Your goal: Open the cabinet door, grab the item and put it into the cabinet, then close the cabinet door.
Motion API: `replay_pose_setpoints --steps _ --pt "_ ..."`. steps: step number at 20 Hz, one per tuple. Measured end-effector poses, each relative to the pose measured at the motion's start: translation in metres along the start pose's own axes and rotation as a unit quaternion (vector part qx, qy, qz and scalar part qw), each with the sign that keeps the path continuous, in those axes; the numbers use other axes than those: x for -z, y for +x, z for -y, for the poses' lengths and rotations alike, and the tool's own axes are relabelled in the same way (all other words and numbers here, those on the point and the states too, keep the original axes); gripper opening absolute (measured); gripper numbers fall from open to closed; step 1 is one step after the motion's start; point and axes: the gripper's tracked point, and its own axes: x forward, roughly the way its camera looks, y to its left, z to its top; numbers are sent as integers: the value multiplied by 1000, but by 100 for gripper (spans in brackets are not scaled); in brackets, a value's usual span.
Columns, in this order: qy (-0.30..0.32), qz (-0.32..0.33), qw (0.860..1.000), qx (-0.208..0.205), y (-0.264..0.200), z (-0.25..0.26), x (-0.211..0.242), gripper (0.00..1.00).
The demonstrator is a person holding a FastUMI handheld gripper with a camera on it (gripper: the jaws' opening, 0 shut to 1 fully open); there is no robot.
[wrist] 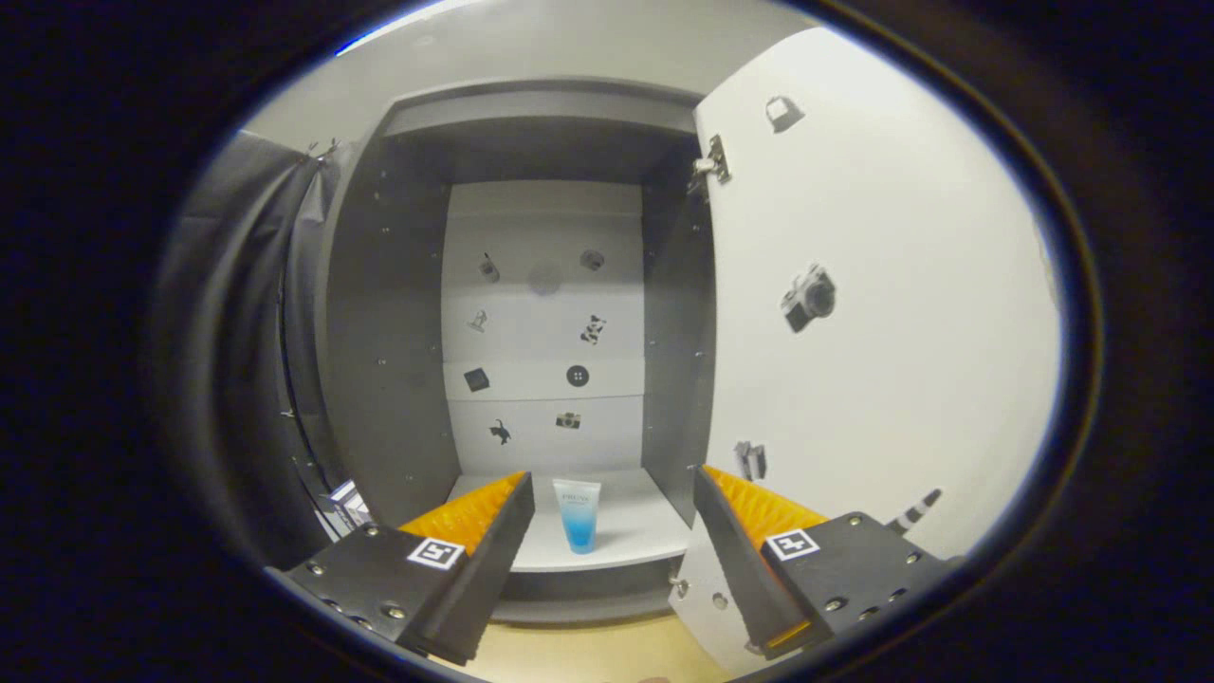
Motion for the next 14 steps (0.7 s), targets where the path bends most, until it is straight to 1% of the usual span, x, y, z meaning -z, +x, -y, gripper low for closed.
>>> replay_pose_setpoints --steps 2,5,7,9,12,14 --pt "0 5 1000 9 -24 7 -2 100" --pt "-3 28 999 35 -61 29 -14 99" --pt "-1 30 999 44 -88 38 -16 99" --pt "6 36 998 54 -106 46 -17 99" --pt "0 47 995 84 -135 62 -20 99" --pt "-9 41 993 107 -158 80 -16 99"
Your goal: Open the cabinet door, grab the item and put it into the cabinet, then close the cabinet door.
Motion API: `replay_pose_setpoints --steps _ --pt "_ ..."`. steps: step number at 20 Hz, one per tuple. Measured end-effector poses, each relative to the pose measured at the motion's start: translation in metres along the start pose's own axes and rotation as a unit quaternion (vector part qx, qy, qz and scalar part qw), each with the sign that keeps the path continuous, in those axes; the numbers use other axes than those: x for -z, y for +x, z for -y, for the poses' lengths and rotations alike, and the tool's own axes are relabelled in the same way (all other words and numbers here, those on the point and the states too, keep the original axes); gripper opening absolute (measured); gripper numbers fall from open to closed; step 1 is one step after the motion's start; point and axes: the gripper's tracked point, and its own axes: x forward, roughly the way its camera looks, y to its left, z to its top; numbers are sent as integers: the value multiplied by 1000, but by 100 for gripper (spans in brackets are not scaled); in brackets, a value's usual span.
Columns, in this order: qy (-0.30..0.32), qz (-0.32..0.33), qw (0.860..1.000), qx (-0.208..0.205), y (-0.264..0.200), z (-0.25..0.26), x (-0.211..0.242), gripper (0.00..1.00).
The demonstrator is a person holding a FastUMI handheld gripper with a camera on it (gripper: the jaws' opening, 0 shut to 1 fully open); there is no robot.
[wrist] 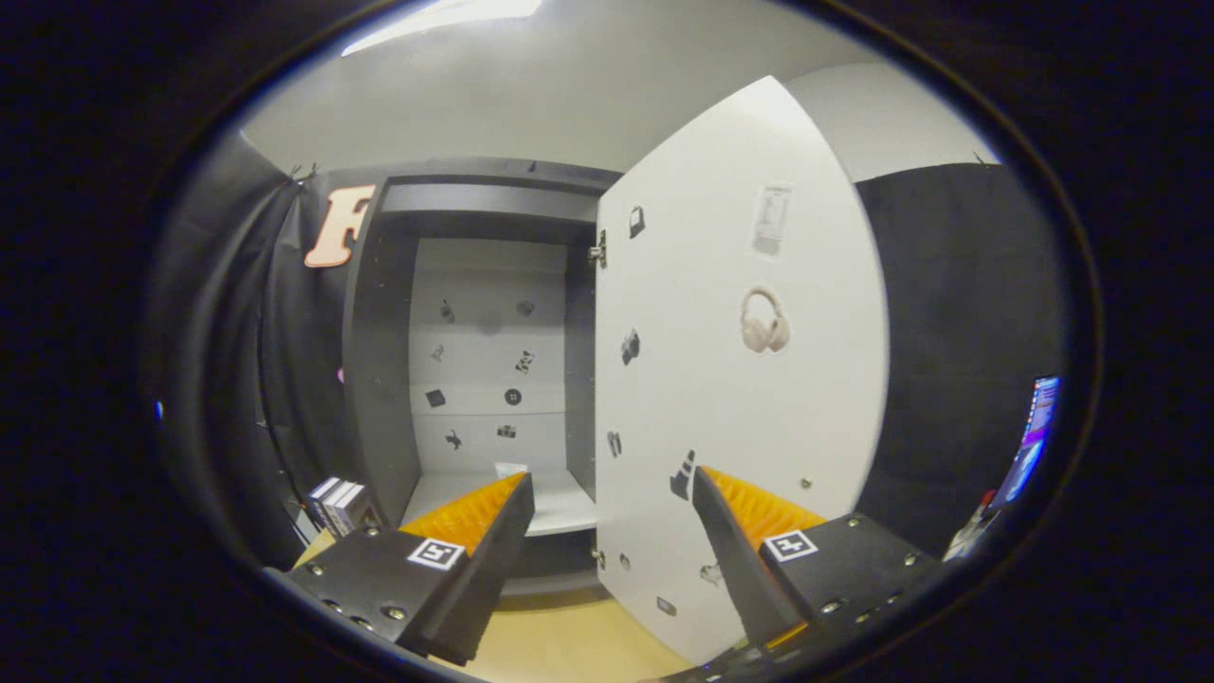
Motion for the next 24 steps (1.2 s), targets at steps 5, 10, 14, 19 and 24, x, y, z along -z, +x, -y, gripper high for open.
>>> replay_pose_setpoints --steps 5,10,14,19,24 --pt "1 1 997 76 -40 78 0 97" --pt "8 4 991 136 -50 139 -1 97" --pt "7 4 986 168 -42 177 1 97" --pt "-15 -2 985 171 -21 192 8 98" --pt "-9 -8 990 140 -6 186 12 95"
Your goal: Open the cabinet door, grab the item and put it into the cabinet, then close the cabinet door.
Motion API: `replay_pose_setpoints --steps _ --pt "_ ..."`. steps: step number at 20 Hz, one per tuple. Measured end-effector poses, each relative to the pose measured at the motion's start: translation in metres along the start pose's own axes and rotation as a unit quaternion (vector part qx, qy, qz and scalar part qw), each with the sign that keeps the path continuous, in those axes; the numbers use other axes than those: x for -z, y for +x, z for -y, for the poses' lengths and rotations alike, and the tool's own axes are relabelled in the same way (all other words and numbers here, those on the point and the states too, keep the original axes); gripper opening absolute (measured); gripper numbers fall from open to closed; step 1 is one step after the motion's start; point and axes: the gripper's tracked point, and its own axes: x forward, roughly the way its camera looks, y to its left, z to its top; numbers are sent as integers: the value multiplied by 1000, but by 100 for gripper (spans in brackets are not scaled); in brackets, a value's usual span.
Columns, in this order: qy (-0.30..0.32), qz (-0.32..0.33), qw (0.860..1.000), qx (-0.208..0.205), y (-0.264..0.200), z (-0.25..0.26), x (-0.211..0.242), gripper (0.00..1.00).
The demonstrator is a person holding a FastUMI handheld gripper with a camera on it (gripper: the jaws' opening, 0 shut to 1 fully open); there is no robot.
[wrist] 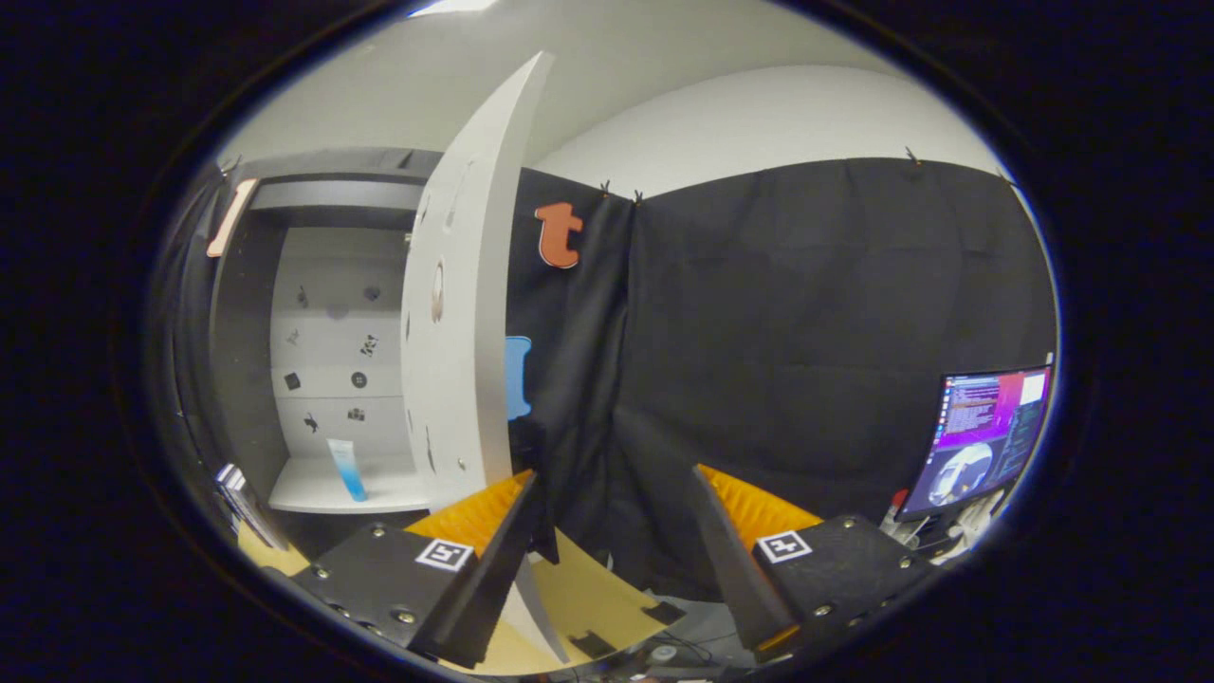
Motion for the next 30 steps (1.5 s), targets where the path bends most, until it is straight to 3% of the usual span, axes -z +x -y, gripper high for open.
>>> replay_pose_setpoints --steps 8,13,25,30 --pt "2 1 999 -55 -18 -27 1 93" --pt "12 -4 993 -118 -39 -64 2 93" --pt "75 -39 947 -309 -71 -178 13 94" --pt "75 -38 930 -358 -68 -221 6 95"
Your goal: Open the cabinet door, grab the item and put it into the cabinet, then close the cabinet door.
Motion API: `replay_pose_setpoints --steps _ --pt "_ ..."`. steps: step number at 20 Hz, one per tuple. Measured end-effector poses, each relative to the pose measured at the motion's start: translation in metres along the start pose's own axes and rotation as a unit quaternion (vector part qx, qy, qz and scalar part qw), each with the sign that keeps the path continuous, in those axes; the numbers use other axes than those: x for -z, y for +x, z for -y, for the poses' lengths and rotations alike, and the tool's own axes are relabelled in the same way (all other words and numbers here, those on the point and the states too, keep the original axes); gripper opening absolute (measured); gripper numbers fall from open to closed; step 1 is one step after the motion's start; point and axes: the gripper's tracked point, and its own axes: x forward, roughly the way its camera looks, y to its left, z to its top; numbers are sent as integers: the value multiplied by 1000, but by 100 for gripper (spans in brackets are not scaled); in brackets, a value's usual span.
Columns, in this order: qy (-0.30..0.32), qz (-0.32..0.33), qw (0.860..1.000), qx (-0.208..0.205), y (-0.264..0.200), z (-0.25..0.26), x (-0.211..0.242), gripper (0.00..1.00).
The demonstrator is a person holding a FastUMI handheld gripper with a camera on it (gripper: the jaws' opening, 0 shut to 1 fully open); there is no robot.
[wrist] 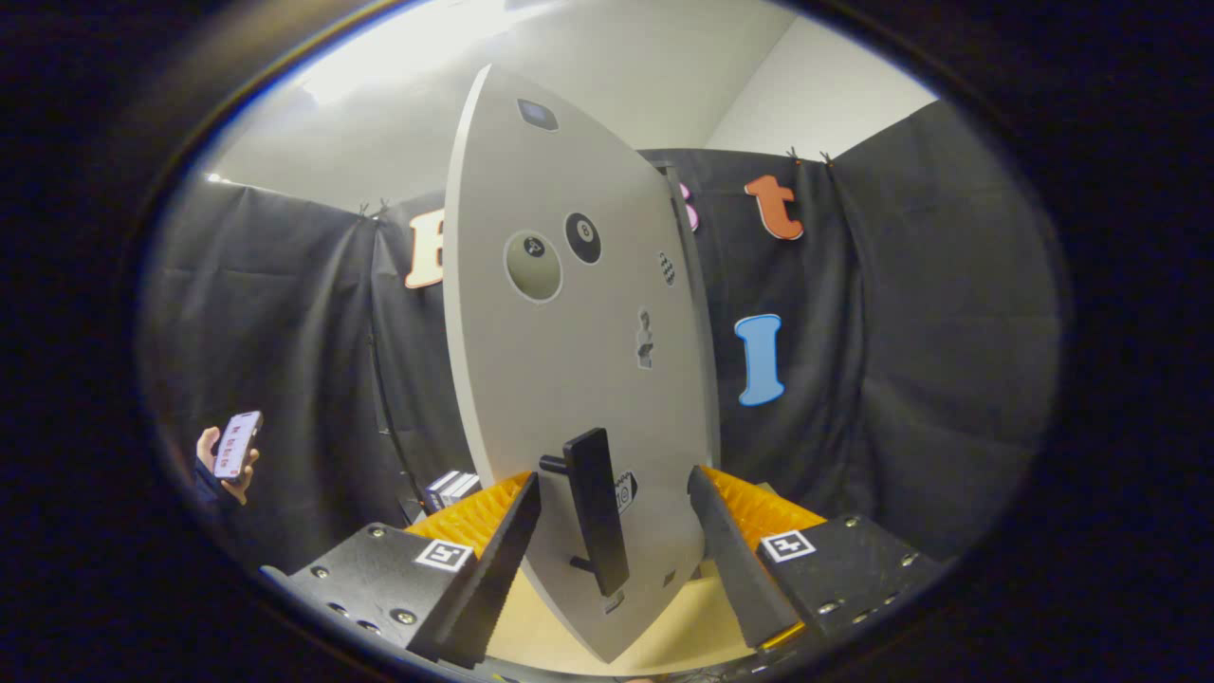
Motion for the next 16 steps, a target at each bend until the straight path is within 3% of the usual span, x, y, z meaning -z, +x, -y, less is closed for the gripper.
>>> replay_pose_setpoints --steps 4,16 --pt "13 -2 999 -43 27 -24 -2 95" --pt "20 -1 994 -109 103 -84 5 100"
